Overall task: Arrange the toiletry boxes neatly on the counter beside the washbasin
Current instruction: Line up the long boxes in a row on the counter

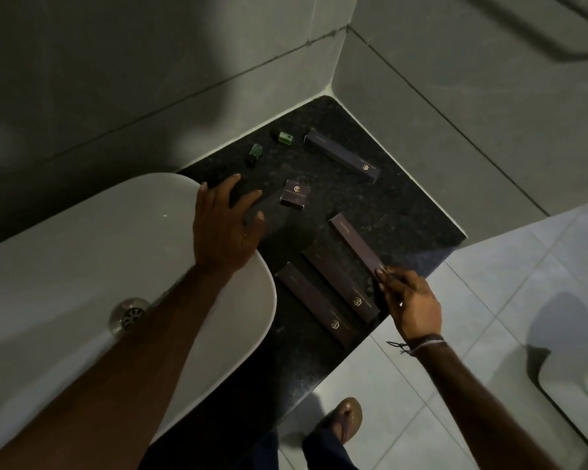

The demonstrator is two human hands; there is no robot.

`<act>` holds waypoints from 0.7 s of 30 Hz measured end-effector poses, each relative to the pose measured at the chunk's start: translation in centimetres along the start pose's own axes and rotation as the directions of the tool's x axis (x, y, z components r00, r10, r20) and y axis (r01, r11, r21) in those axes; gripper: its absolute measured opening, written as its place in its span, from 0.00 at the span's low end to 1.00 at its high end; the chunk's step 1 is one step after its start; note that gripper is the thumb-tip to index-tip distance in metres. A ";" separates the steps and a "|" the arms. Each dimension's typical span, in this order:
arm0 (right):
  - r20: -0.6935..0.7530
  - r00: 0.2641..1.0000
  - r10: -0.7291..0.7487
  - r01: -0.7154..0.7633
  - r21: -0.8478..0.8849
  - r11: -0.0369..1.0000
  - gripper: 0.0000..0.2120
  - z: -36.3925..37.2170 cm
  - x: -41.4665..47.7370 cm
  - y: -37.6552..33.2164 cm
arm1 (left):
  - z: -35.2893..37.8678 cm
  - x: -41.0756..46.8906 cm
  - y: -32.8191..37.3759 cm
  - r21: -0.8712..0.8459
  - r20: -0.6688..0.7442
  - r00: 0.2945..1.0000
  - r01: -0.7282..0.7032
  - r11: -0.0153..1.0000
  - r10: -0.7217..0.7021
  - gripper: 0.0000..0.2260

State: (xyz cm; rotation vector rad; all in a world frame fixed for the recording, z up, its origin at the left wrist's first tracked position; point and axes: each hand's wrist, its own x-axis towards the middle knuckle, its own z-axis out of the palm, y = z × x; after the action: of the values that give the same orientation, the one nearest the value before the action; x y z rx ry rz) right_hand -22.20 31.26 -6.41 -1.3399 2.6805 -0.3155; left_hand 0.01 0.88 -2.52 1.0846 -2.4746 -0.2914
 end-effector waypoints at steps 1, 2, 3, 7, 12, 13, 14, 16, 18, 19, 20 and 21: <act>0.007 1.000 -0.003 0.002 0.006 1.000 0.18 -0.1 0.0 0.1 | 0.1 0.0 0.0 0.002 -0.002 1.000 0.001 1.000 -0.001 0.24; 0.015 1.000 -0.008 0.007 0.009 1.000 0.18 -0.1 -0.1 0.2 | 0.1 0.0 -0.1 0.002 -0.004 1.000 -0.001 1.000 0.001 0.24; 0.020 1.000 -0.016 0.016 0.009 1.000 0.18 -0.2 -0.1 0.3 | 0.2 0.0 -0.1 0.001 -0.007 1.000 -0.004 1.000 0.004 0.24; 0.033 0.999 -0.041 0.040 0.009 0.999 0.17 -0.1 -0.4 1.0 | 0.2 -0.1 -0.1 -0.005 -0.011 1.000 -0.008 1.000 0.008 0.24; 0.020 0.997 -0.068 0.068 0.008 0.998 0.15 -0.1 -0.5 1.6 | 0.0 0.0 0.0 -0.015 -0.003 1.000 -0.002 1.000 0.002 0.24; 0.020 0.997 -0.076 0.076 0.006 0.997 0.14 -0.1 -0.5 1.8 | 0.0 0.0 0.1 -0.016 -0.004 1.000 -0.002 1.000 0.002 0.24; 0.024 0.997 -0.078 0.078 0.004 0.997 0.14 -0.1 -0.4 1.9 | 0.0 0.0 0.1 -0.018 -0.006 1.000 -0.003 1.000 0.003 0.24; 0.031 0.997 -0.074 0.074 0.005 0.997 0.14 -0.2 -0.3 2.2 | 0.0 0.0 0.1 -0.020 -0.007 1.000 -0.003 1.000 0.003 0.23; 0.033 0.996 -0.077 0.077 0.004 0.997 0.14 -0.3 -0.2 2.2 | 0.0 0.0 0.0 -0.016 -0.003 1.000 -0.001 1.000 0.001 0.23; 0.035 0.996 -0.079 0.079 -0.001 0.997 0.14 -0.3 -0.2 2.2 | 0.1 0.0 0.0 -0.013 -0.003 1.000 -0.002 1.000 0.002 0.23; 0.038 0.996 -0.075 0.075 -0.005 0.997 0.15 -0.4 -0.2 2.2 | 0.1 0.0 0.0 -0.012 -0.003 1.000 -0.004 1.000 0.004 0.23; 0.040 0.997 -0.066 0.067 -0.007 0.998 0.15 -0.4 -0.2 2.2 | 0.1 0.0 0.0 -0.013 -0.004 1.000 -0.005 1.000 0.005 0.23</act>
State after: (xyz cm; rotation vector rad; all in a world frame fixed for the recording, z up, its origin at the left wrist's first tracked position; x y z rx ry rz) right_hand -23.87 32.76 -6.52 -1.4247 2.6117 -0.2819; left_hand -0.04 0.90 -2.64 1.0720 -2.4686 -0.3036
